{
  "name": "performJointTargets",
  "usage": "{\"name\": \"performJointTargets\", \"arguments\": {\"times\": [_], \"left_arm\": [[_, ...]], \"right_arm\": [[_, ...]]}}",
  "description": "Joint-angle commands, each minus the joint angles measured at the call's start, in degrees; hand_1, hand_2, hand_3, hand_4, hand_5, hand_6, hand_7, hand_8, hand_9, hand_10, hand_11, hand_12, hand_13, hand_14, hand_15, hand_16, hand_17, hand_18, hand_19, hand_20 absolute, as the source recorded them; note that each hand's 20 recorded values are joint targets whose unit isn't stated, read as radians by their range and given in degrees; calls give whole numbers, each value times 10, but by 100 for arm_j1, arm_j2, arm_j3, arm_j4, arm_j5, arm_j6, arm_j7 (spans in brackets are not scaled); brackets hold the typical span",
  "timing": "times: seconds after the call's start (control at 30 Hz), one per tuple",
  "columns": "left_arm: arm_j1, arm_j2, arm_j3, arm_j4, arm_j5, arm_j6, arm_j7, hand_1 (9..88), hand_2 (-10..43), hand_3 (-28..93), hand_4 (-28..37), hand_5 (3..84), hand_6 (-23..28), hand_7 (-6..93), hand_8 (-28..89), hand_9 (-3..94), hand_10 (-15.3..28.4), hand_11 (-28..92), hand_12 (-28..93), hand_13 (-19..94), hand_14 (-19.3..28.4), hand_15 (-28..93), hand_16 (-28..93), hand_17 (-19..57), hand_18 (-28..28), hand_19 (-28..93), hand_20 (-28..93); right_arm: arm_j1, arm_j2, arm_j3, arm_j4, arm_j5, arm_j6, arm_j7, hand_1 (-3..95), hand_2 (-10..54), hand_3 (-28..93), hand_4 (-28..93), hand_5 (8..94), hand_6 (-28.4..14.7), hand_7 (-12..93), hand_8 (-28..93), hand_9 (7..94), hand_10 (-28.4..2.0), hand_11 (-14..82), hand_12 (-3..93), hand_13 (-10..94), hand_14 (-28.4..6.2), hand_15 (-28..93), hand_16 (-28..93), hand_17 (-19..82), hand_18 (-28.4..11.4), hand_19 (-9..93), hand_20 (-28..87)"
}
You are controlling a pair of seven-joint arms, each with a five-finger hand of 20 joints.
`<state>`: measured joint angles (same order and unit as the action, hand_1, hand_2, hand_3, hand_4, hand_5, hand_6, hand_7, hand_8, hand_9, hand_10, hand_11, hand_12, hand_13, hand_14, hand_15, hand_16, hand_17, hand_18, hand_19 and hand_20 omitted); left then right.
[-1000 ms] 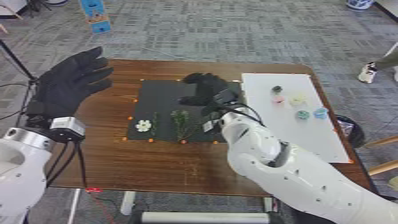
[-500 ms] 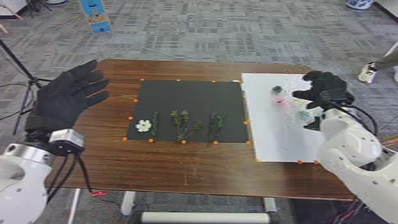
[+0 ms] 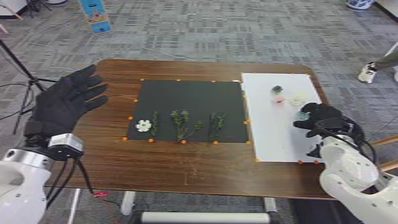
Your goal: Arrange flowers
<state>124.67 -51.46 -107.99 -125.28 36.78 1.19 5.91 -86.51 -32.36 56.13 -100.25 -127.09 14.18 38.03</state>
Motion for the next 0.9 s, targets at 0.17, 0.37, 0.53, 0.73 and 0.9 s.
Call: {"name": "performJointTargets", "arguments": {"times": [0.17, 0.37, 0.53, 0.73, 0.9], "left_arm": [[74, -34, -37, -50, 25, 25, -16, 237, -23, 709, -283, 310, 28, 204, -99, 296, 129, 248, 177, 243, 150, 295, 6, -91, 228, 460, 92], [60, -24, -39, -38, 34, 36, -32, 237, -23, 710, -283, 310, 29, 202, -99, 296, 129, 249, 178, 244, 149, 295, 6, -91, 228, 460, 92], [99, -44, -56, -58, 32, 43, -36, 237, -23, 710, -283, 311, 30, 201, -98, 296, 129, 249, 177, 244, 149, 295, 7, -91, 228, 461, 92], [176, -69, -137, -121, 36, 86, -10, 237, -23, 710, -283, 311, 30, 201, -98, 296, 129, 249, 177, 243, 149, 295, 6, -91, 228, 460, 92], [175, -28, -227, -148, 44, 95, 6, 237, -23, 710, -283, 311, 29, 202, -97, 296, 129, 248, 177, 243, 150, 295, 7, -91, 228, 460, 92]], "right_arm": [[703, -129, -684, 595, -318, 205, 212, 326, -95, 745, -283, 487, -10, 207, -121, 544, -88, 179, 186, 701, -67, 891, 339, 396, -225, 932, 610], [852, -142, -845, 614, -399, 124, 264, 390, -95, 811, -281, 575, 25, 310, -101, 639, -85, 284, 243, 725, -51, 891, 340, 425, -209, 932, 631], [856, -205, -814, 609, -364, 53, 106, 525, -95, 766, -281, 689, 32, 453, 31, 807, -44, 235, 480, 766, -33, 879, 353, 468, -198, 932, 645], [953, -144, -737, 236, -439, 335, -95, 529, -95, 791, -282, 741, 28, 422, 38, 842, -39, 234, 485, 785, -29, 874, 358, 485, -198, 932, 656], [1417, -101, -871, -175, -389, 681, -404, 520, -95, 817, -282, 747, 23, 415, 61, 845, -43, 236, 496, 787, -29, 872, 363, 489, -199, 932, 660]]}}
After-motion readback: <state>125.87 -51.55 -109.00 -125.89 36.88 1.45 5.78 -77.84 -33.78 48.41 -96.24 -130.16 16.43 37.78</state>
